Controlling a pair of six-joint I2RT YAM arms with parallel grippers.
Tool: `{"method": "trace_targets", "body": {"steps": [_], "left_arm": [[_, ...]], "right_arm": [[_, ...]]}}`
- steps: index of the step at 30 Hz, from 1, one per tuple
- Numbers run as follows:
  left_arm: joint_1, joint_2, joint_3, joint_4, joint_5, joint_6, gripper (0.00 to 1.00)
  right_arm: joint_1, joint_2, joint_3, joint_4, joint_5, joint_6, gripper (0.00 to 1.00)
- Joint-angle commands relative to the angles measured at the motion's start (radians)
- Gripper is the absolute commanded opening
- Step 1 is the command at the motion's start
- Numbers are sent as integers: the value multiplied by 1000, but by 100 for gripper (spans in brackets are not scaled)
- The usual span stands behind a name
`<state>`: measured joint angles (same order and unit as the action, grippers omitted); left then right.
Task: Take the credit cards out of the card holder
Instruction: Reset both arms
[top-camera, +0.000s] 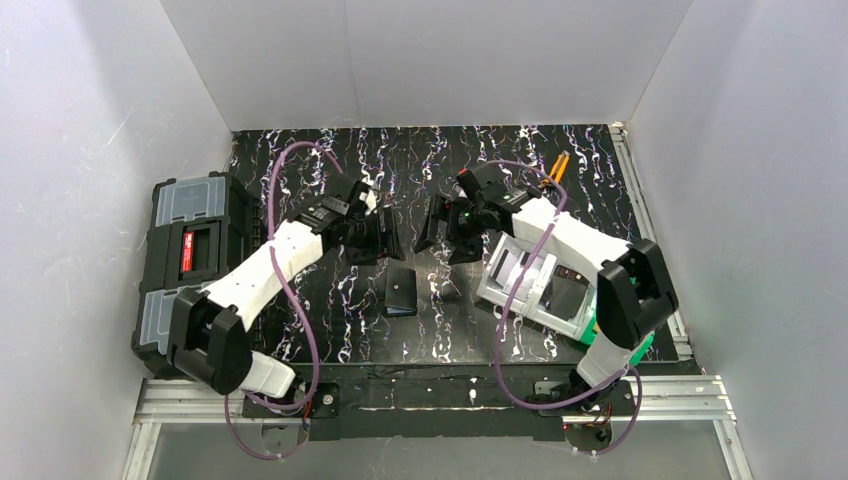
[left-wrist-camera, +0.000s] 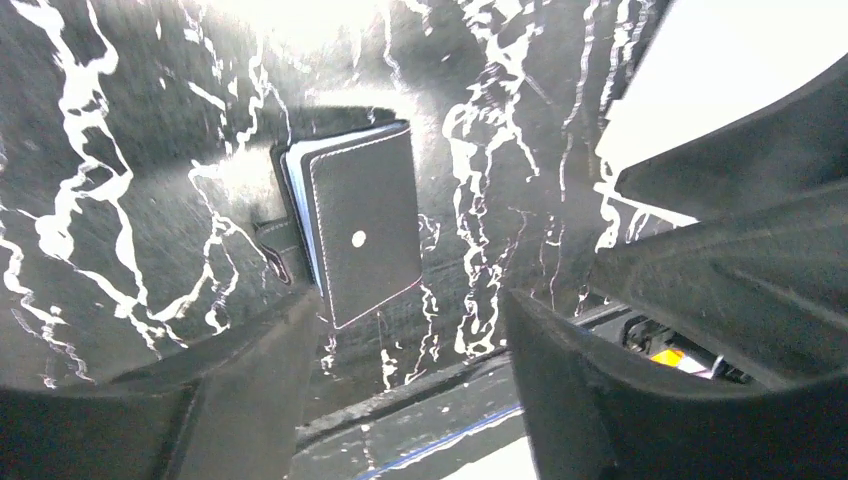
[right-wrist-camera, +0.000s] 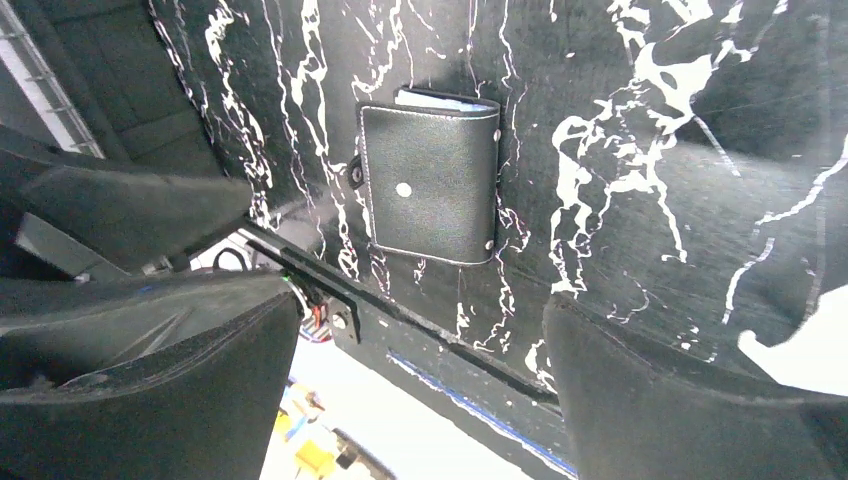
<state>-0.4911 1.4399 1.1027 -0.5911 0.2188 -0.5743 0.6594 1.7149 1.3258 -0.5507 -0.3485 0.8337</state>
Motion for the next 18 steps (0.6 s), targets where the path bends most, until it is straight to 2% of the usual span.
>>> {"method": "trace_targets", "body": {"steps": [1, 3, 9, 13, 18], "left_arm": [[-1, -96, 116, -91, -57, 33, 80], [-1, -102, 167, -122, -75, 45, 97], [0, -131, 285, -185, -166, 38, 98], [0, -146, 324, -223, -260, 19, 98], [0, -151, 325, -246, -293, 68, 98]], "right_arm": [[-17, -117, 32, -57, 105, -59, 98], [-19, -158, 41, -65, 138, -72, 98], [-27, -262, 44, -49, 200, -96, 98], [-29, -313, 42, -43, 225, -110, 98], [-29, -342, 27, -27, 230, -108, 99]]}}
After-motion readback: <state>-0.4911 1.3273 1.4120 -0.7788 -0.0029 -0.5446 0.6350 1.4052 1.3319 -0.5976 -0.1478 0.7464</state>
